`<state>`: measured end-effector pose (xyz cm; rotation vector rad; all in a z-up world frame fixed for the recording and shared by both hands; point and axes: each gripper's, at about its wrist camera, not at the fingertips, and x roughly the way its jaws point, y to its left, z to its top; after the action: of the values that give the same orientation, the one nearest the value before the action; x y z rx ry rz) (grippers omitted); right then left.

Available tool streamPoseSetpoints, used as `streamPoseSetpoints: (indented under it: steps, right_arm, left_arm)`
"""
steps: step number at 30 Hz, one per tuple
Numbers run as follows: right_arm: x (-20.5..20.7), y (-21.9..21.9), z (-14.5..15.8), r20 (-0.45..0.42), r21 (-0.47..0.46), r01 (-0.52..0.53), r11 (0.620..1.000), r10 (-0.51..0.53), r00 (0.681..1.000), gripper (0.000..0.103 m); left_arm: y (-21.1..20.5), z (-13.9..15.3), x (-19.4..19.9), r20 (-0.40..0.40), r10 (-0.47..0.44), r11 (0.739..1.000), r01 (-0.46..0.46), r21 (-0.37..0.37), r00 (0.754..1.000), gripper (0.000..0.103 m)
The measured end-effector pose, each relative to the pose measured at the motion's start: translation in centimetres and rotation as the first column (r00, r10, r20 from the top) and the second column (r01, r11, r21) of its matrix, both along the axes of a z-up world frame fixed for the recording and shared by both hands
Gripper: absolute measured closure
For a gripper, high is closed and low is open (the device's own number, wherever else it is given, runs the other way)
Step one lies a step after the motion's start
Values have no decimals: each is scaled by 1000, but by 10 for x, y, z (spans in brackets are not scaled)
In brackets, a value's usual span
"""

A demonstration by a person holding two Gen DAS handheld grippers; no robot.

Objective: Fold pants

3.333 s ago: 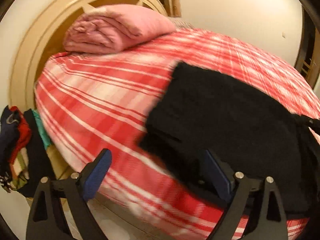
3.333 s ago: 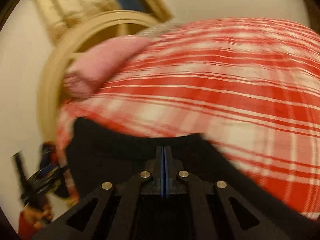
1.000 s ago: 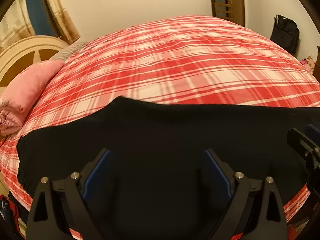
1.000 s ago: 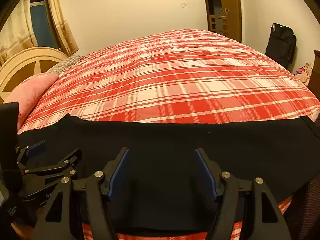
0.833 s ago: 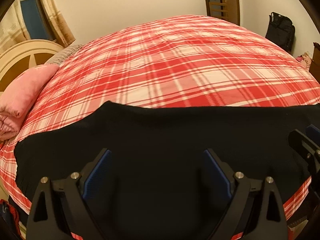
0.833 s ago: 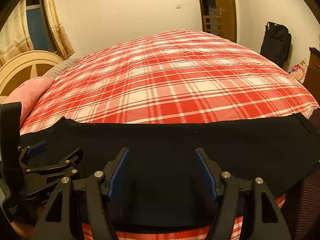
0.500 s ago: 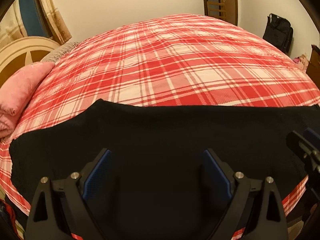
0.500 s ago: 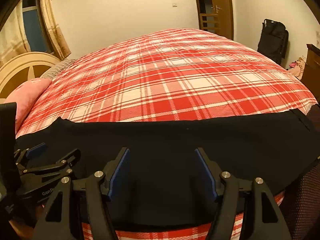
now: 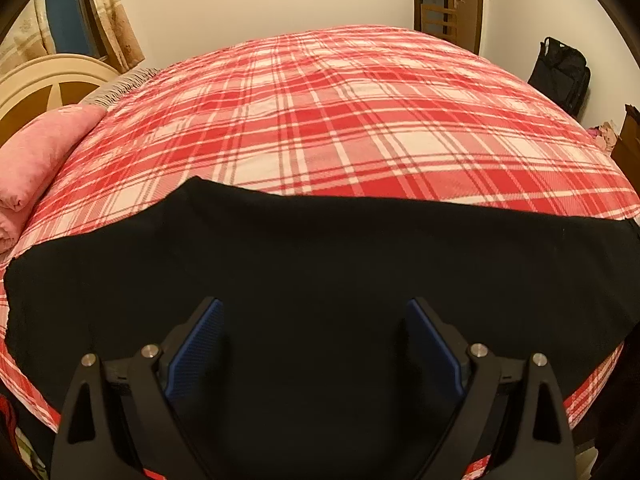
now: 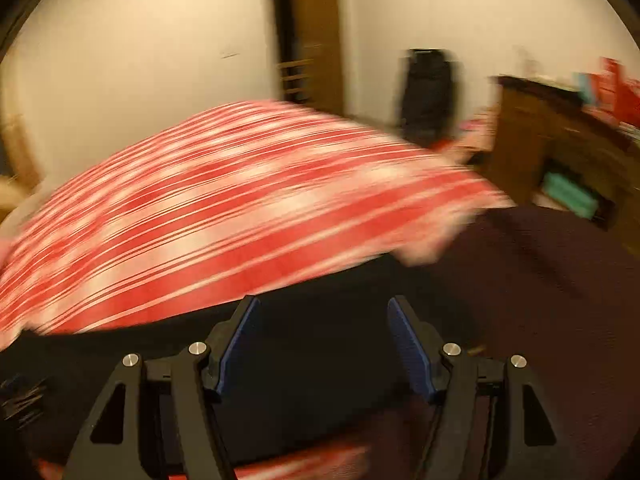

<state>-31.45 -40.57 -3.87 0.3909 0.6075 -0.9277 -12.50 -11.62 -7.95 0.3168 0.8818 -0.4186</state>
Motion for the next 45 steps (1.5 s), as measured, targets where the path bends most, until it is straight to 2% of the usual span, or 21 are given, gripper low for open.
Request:
streamPoseSetpoints:
  steps: [4, 8, 10, 15, 17, 19, 24, 26, 29, 30, 31, 33, 36, 38, 40, 43, 45]
  right_arm:
    - [-67, -53, -5, 30, 81, 177, 981, -180, 983, 36]
    - [-96, -68, -21, 82, 204, 184, 962, -204, 976, 36]
    - [-87, -65, -29, 81, 229, 149, 962, -172, 982, 36]
    - [-54, -49, -55, -4, 261, 119, 958, -122, 992, 36]
    - [-48, -43, -59, -19, 224, 125, 967, -124, 992, 36]
    - [-38, -44, -59, -20, 228, 101, 968, -99, 995, 35]
    - [-33, -47, -59, -23, 214, 162, 963, -160, 987, 36]
    - [-34, -48, -58, -21, 218, 163, 962, -162, 986, 40]
    - [-35, -47, -55, -30, 184, 166, 969, -163, 986, 56]
    - [-32, -48, -54, -43, 170, 156, 973, -151, 988, 64]
    - [-28, -49, -53, -54, 163, 136, 977, -129, 990, 72]
    - [-23, -50, -52, -54, 164, 99, 982, -91, 994, 78]
    - [-13, -43, -47, -48, 156, 39, 987, -32, 998, 82]
    - [-9, -30, -30, 18, 149, -11, 989, 9, 1000, 82]
    - [4, -7, -4, 87, 108, -104, 989, 95, 992, 82]
    - [42, 46, 34, 137, 8, -303, 953, 299, 944, 82]
    - [78, 90, 44, 152, -24, -462, 887, 460, 875, 82]
  left_arm:
    - [-2, -2, 1, -14, 6, 1000, -6, -4, 1000, 8]
    - [-7, -2, 1, -14, 13, 1000, -13, -9, 1000, 8]
    - [-11, -3, -1, -16, 7, 1000, -7, -6, 1000, 8]
    - [-16, -5, -7, -9, -21, 1000, 21, 15, 1000, 8]
    - [-15, -5, -6, -13, -19, 1000, 19, 11, 1000, 8]
    - [-13, -5, -5, -16, -15, 1000, 15, 7, 1000, 8]
    - [-3, -4, 1, -22, 4, 1000, -4, -4, 1000, 8]
    - [2, -2, 4, -23, 16, 1000, -16, -13, 1000, 8]
    - [14, 0, 10, -25, 43, 999, -44, -28, 999, 8]
    - [19, 1, 12, -27, 58, 998, -59, -36, 998, 8]
    - [22, 2, 13, -29, 64, 997, -65, -40, 998, 8]
    - [28, 3, 16, -30, 80, 995, -81, -49, 996, 8]
    - [36, 7, 19, -22, 94, 994, -95, -57, 995, 8]
    - [41, 9, 22, -19, 102, 993, -103, -63, 995, 8]
    - [50, 13, 25, -10, 118, 991, -118, -69, 993, 8]
    - [67, 20, 33, 2, 156, 984, -155, -92, 988, 8]
    - [80, 24, 38, 9, 186, 977, -184, -110, 982, 8]
